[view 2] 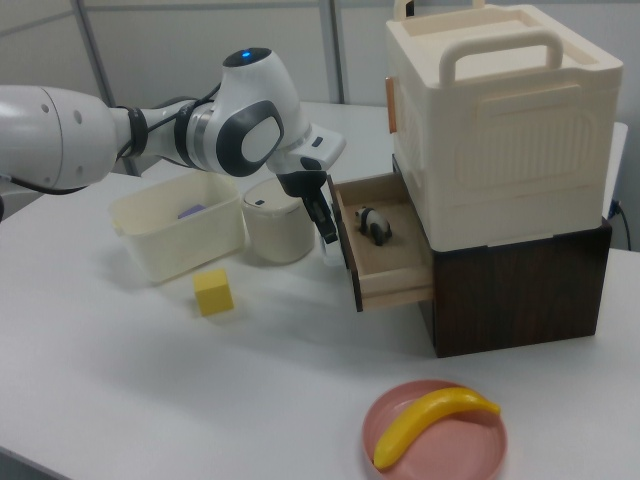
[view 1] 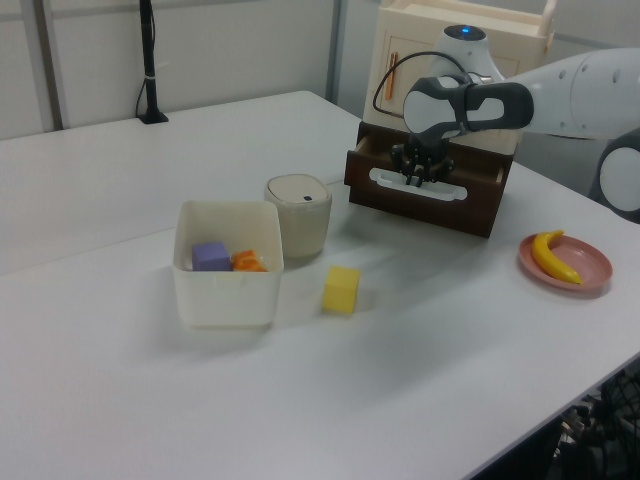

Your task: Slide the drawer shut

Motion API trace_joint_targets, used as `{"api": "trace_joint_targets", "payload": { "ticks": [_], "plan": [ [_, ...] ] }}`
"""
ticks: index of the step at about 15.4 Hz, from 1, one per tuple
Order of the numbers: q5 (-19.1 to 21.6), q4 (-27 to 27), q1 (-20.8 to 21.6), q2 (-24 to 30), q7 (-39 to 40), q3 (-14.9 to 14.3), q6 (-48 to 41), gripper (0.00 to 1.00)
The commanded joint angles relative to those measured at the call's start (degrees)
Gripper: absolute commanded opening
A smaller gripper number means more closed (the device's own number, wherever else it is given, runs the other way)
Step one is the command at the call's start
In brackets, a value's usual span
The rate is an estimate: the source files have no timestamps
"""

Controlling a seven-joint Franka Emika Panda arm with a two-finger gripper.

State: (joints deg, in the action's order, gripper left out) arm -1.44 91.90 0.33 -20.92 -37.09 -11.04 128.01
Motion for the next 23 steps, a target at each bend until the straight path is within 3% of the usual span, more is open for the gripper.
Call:
{"api": "trace_joint_targets", "payload": {
  "ticks": [1,13,18,23],
  "plan": [
    [-1.6,1.7,-0.8,1.5,0.6,-0.8,-1.9,0.20],
    [-0.6,-3.6,-0.7,2.6,0.4,-0.5,-1.5,0.20],
    [-1.5,-0.4,-0.6,1.2,2.4,-0.4,-1.4,0.20],
    [-1.4,-0.7,-0.5,1.5,7.3,-0.4,-2.2,0.21]
  ]
}}
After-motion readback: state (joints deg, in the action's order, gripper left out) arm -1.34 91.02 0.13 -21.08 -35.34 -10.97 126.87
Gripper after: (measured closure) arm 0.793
